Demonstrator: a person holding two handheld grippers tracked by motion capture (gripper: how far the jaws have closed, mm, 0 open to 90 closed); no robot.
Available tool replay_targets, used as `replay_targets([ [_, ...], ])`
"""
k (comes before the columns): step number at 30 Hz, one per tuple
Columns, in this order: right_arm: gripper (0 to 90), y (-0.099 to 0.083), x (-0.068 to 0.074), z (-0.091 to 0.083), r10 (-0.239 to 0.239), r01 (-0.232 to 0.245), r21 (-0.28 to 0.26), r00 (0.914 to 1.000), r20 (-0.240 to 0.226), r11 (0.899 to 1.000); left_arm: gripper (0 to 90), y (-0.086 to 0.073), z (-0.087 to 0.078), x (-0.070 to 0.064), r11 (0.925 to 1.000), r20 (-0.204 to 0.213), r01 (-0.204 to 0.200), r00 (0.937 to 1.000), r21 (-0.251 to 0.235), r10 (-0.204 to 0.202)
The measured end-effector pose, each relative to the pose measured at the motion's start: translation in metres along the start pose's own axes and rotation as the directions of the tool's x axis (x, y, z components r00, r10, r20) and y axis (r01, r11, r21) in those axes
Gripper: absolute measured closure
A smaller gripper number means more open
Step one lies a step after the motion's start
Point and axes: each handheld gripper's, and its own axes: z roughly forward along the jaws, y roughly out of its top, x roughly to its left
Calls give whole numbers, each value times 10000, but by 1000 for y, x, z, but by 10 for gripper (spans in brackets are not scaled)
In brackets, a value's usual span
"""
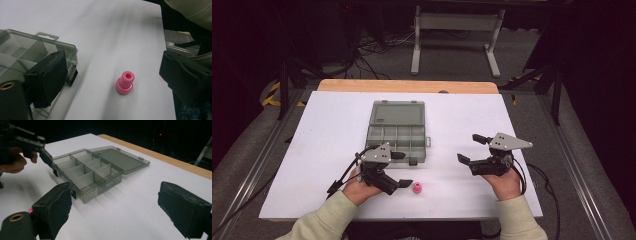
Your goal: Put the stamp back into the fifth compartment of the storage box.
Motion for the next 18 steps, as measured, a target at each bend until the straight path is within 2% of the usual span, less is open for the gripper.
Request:
replay_targets([
  [2,125,0,1,-1,-14,14,-125,10000,53,9999,89,0,3,-1,10000,54,47,10000,67,-47],
  [7,124,1,3,-4,-25,26,-297,10000,34,9996,96,-1,16,-7,9991,332,-127,9994,414,113],
  [12,124,-1,3,-5,69,-69,-314,10000,12,9995,115,-2,23,-8,9986,438,-136,9990,514,114],
  [18,125,-3,3,-4,167,-169,-311,9999,-43,9994,182,-5,34,-9,9967,642,-45,9979,808,-7],
])
